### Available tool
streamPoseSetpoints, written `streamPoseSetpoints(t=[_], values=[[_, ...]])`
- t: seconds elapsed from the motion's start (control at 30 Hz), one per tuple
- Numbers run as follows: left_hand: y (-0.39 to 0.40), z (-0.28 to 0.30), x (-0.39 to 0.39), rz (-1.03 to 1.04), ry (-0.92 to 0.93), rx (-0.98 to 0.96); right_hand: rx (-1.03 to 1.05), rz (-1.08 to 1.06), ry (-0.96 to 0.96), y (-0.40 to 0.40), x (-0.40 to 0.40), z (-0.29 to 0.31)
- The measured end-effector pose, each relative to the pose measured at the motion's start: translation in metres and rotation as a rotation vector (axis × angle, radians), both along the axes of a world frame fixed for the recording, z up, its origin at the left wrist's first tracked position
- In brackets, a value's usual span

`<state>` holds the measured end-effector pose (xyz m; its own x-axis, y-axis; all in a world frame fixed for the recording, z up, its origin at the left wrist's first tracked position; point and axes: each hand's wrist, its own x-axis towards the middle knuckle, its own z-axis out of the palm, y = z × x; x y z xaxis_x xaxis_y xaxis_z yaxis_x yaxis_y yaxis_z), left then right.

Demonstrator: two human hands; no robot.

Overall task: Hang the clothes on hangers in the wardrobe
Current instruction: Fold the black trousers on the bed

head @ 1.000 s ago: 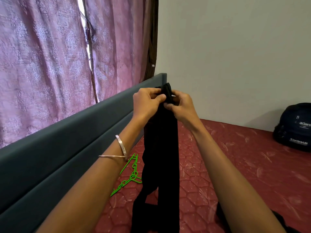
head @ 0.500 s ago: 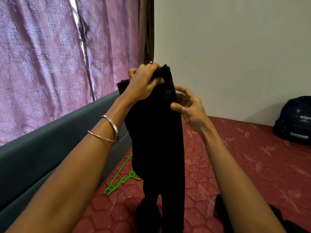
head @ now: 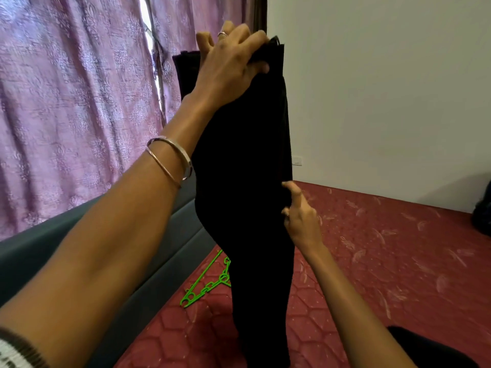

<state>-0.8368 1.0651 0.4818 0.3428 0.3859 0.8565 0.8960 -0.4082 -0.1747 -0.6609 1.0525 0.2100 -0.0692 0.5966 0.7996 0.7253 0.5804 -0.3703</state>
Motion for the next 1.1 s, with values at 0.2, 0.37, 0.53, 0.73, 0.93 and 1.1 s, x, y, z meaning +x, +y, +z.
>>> streamPoseSetpoints(t=[0.2,0.37,0.53,0.73,0.93,1.1], values=[[-0.004,0.0,0.001,0.076,0.036,-0.009,-0.442,0.351,0.628,0.0,0.004,0.003],[-0.004,-0.002,0.001,0.141,0.061,-0.023,-0.501,0.287,0.322,-0.007,-0.021,0.004],[-0.005,-0.007,-0.003,0.147,0.1,-0.017,-0.275,-0.089,0.454,0.001,-0.031,0.006],[-0.003,-0.005,-0.02,0.204,0.087,-0.015,-0.664,0.902,0.522,-0.012,-0.017,0.01],[-0.004,-0.015,-0.03,0.162,0.086,-0.04,-0.734,0.619,0.492,-0.007,-0.022,-0.006],[-0.01,-0.009,-0.037,0.104,0.052,-0.018,-0.85,0.65,0.528,0.001,-0.019,-0.019]])
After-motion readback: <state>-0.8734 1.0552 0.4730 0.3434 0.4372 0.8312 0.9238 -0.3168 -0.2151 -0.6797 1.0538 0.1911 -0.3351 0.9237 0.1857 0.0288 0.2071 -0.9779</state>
